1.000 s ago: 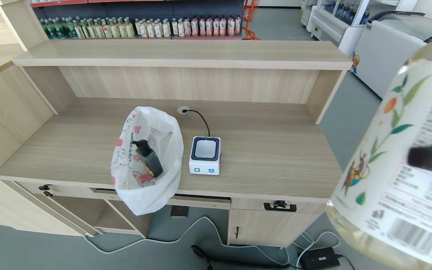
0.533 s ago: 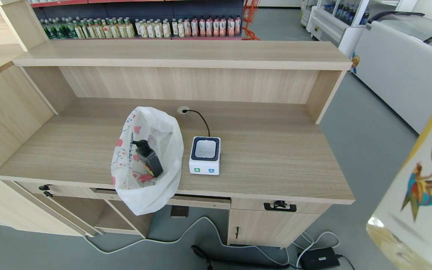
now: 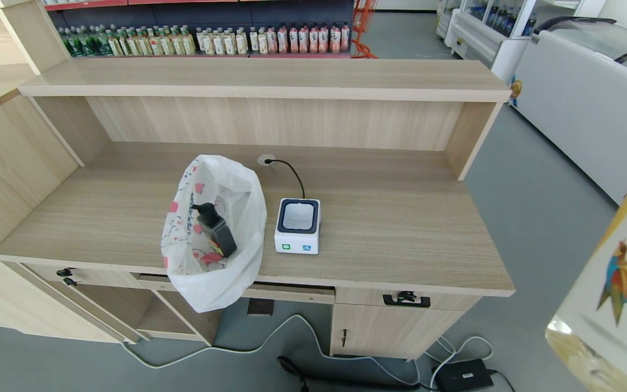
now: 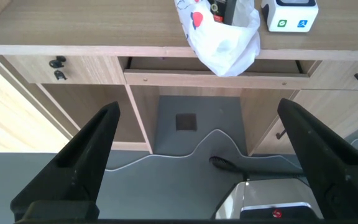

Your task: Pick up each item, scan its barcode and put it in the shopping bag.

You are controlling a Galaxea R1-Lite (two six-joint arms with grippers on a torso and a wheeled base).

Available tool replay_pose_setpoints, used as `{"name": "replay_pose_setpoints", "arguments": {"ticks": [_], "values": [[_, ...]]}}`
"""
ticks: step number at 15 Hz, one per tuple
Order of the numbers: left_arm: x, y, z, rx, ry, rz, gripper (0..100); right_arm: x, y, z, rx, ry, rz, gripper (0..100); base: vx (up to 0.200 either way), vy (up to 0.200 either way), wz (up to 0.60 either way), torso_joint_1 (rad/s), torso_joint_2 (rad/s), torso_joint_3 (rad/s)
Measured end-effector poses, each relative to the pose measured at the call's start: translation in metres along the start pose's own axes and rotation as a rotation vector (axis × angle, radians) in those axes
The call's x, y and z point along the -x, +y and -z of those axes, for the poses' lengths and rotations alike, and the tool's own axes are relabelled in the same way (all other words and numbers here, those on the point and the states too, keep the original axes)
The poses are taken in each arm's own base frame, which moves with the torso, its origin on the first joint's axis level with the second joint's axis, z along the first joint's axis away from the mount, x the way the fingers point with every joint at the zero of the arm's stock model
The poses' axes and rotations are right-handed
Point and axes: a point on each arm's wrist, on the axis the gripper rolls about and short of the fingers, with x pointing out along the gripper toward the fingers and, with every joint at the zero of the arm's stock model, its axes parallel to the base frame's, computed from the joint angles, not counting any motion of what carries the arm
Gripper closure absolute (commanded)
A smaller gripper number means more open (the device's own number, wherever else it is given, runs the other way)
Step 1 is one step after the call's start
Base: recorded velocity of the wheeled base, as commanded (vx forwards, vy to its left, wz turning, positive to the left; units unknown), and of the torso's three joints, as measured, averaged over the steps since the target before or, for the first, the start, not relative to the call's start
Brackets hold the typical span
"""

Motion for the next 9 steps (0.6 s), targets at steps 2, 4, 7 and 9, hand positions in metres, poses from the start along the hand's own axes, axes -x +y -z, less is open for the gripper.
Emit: {"name": "replay_pose_setpoints", "arguments": {"ticks": [2,4,7,9], "values": [[0.0,0.0,0.0,0.0,0.0,0.0,0,0.0007,-0.0013,0.0013,-0.002,0.0,0.01,100,0.0,0.0,0.0,0.0,0.0,0.0],[0.0,0.0,0.0,0.0,0.0,0.0,0,0.0015,-0.0026,0.0025,-0.004,0.0,0.022,100,0.0,0.0,0.0,0.0,0.0,0.0],[0.0,0.0,0.0,0.0,0.0,0.0,0,0.003,-0.0034,0.0043,-0.006,-0.003,0.037,100,0.0,0.0,0.0,0.0,0.0,0.0],[0.0,0.0,0.0,0.0,0.0,0.0,0,0.0038,-0.0038,0.0047,0.003,-0.012,0.061,100,0.0,0.0,0.0,0.0,0.0,0.0]]}}
